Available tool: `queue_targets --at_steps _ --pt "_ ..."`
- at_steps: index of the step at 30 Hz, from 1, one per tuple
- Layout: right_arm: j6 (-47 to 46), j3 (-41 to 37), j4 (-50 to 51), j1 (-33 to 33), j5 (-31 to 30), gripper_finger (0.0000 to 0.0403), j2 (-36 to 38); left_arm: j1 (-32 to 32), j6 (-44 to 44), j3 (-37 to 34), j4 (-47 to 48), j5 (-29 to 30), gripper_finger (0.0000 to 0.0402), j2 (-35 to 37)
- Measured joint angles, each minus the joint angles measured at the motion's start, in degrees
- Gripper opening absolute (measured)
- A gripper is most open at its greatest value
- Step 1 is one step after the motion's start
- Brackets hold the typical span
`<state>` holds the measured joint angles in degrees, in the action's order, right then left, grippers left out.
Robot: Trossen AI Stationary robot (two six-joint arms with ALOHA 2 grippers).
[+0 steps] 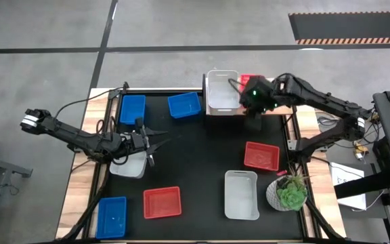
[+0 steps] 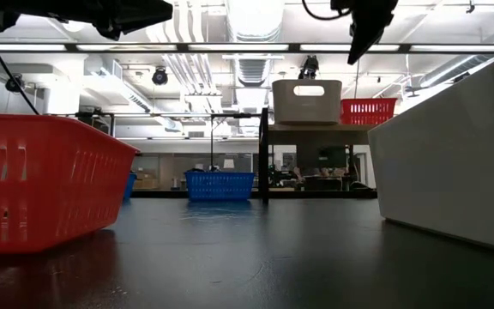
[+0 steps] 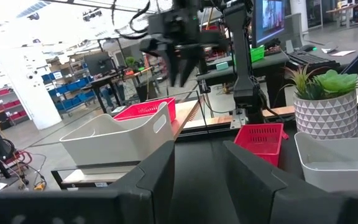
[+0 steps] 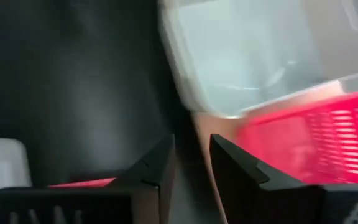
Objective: Stack baskets on shelf by color
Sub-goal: Put the top left blue bin on the shelf
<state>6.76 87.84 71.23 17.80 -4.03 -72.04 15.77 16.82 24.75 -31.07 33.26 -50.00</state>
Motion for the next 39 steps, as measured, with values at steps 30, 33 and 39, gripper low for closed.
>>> queue_targets --at_steps 30,33,39 --pt "-0.09 -20.62 -32.74 -35.25 -3.5 0.0013 0.79 -0.01 -30.35 1.2 0.02 1.43 0.0118 -11.33" --pt "1.82 -24.07 -37.92 -35.83 -3.53 0.0013 1.27 -0.04 -33.43 1.62 1.39 8.77 0.0118 -11.67" --pt "3.66 -29.22 -44.75 -35.95 -3.57 0.0013 3.54 -4.11 -47.4 6.69 27.79 18.22 0.0118 -7.38"
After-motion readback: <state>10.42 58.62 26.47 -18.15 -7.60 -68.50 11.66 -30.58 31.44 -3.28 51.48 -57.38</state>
